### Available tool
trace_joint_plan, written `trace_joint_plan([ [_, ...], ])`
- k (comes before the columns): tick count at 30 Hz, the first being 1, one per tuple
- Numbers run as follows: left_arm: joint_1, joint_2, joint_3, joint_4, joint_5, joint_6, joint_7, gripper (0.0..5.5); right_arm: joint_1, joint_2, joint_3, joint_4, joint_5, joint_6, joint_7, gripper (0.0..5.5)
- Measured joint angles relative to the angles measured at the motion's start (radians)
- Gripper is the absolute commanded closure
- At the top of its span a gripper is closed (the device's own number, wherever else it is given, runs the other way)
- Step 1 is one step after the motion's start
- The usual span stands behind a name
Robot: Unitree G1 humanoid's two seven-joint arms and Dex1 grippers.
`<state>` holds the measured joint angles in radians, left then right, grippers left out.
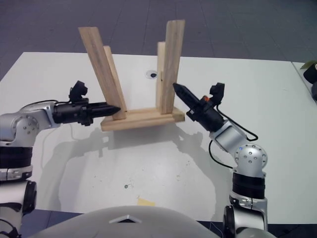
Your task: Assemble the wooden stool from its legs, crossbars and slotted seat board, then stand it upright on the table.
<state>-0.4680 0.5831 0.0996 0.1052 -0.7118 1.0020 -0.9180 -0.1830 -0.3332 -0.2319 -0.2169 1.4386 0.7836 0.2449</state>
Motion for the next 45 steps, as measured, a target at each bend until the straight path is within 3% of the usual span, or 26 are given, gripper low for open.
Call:
trace_joint_plan([
  [6,-0.067,-0.032,0.148,0.128,-0.025,0.059,0.164,2.77,-0.001,0.005,-0.02,0.031,-0.057,-0.017,-0.009,1.91],
  [14,-0.071,-0.076,0.164,0.17,-0.012,0.019,0.216,1.43,0.031,0.012,-0.006,0.043,-0.19,-0.043,0.056,0.62],
  [17,-0.057,-0.093,0.15,0.139,0.064,-0.115,0.25,0.9,0.034,0.019,-0.006,0.045,-0.226,-0.055,0.078,0.13],
  [22,0.032,-0.084,0.039,-0.072,0.213,-0.355,0.242,0.13,0.062,0.037,-0.005,0.068,-0.286,-0.078,0.105,0.1],
  [27,0.133,-0.083,-0.067,-0.089,0.309,-0.454,0.206,0.13,0.071,0.06,-0.006,0.077,-0.322,-0.091,0.11,0.1],
  [31,0.134,-0.101,-0.089,0.013,0.382,-0.553,0.233,0.13,0.072,0.07,-0.006,0.077,-0.339,-0.094,0.116,0.1],
  [37,0.091,-0.18,-0.096,0.079,0.396,-0.643,0.228,1.11,0.075,0.088,-0.001,0.076,-0.374,-0.098,0.135,0.1],
  [45,0.078,-0.171,-0.098,0.125,0.419,-0.701,0.192,2.49,0.083,0.109,0.004,0.077,-0.404,-0.099,0.145,0.1],
])
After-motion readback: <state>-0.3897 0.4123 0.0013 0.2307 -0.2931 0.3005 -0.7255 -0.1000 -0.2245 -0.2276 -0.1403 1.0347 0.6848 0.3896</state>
